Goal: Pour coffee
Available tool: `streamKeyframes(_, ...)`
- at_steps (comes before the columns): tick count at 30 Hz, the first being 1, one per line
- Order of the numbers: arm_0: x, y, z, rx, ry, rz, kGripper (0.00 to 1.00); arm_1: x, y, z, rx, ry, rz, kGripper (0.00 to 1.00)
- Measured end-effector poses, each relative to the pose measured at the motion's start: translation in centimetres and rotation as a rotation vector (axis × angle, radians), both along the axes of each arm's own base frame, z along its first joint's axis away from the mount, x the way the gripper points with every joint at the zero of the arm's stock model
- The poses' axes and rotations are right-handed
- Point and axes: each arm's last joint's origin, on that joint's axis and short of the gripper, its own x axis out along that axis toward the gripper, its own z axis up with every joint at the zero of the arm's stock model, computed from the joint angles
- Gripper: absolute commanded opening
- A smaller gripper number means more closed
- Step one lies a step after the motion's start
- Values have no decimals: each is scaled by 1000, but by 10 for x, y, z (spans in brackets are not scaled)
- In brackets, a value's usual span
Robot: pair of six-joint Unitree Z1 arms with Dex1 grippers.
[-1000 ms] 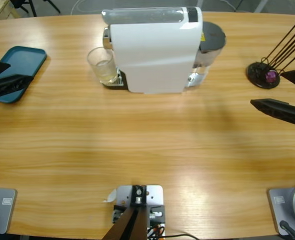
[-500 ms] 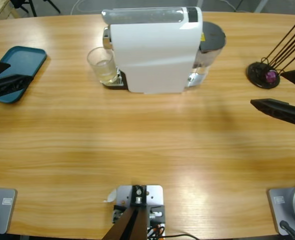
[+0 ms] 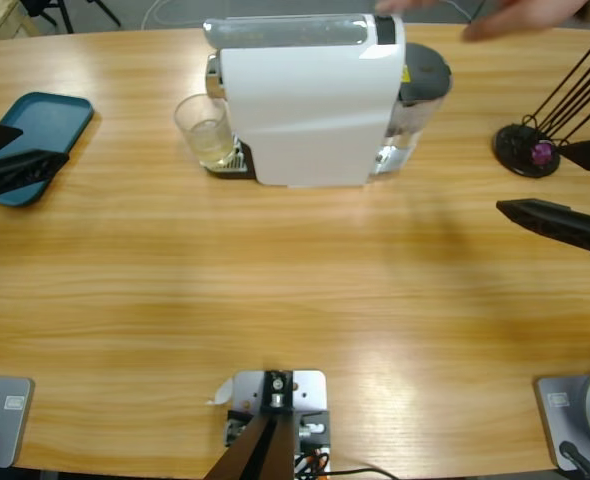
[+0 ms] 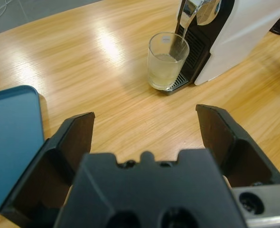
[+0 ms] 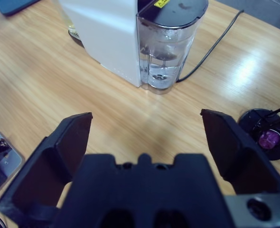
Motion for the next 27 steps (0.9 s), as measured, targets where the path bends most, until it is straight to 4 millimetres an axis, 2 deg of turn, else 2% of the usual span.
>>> streamKeyframes(20,1,-1,-1,5,3,-1,938,2,2,-1,-13,2,5,1000)
streamKeyframes(27,-6,-5,2,-17,-4,-77,937,3,2,-1,-11,-1,6,1000)
